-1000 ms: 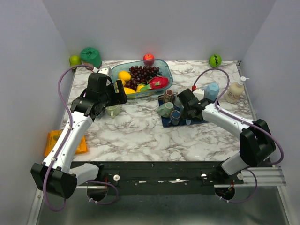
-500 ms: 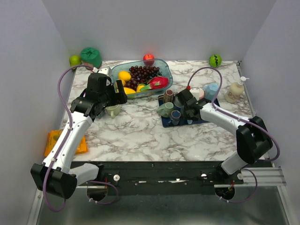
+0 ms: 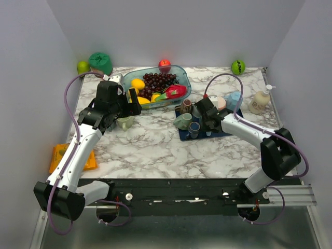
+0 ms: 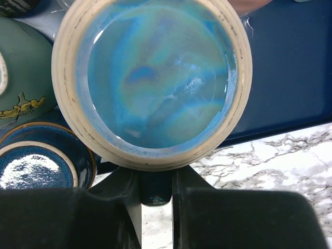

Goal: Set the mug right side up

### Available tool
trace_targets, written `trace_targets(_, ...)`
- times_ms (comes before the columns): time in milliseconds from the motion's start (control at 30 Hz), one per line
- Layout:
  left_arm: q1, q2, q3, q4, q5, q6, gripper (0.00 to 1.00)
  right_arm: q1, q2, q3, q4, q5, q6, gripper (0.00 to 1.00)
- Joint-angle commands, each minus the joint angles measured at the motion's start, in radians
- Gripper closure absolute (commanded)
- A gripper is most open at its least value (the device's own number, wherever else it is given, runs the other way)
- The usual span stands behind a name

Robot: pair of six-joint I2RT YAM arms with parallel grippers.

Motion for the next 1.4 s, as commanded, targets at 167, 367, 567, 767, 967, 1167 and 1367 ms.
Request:
trace_targets(167,0.003,-0.055,-0.028,0.034,0.105,-0.008,0.01,-0.006,-0.061,-0.018,0.014,0.036,0.044,0.99)
trace_targets(367,0.003,-0.078,-0.055,0.089,0.171,-0.037,0.01,-0.006,-0.189,0.005,-0.035,0.028,0.073,0.99)
trace_targets(567,0.003,-0.097,-0.106,0.193,0.302,-0.101,0.01,-0.006,-0.344,0.04,-0.095,-0.04,0.104,0.99)
trace_targets(767,-0.008,-0.132,-0.212,0.437,0.517,-0.262,0.01,-0.006,-0.484,0.106,-0.032,-0.239,0.106,0.99)
trace_targets(967,-0.095,-0.138,-0.287,0.759,0.599,-0.454,0.01,-0.004,-0.576,0.172,0.13,-0.499,0.165,0.99)
trace_targets(1167,-0.23,-0.098,-0.259,0.969,0.577,-0.534,0.01,0.004,-0.602,0.187,0.343,-0.657,0.262,0.99)
trace_targets(1367,-0.276,-0.051,-0.238,1.148,0.559,-0.634,0.01,0.014,-0.604,0.186,0.508,-0.752,0.345,0.99)
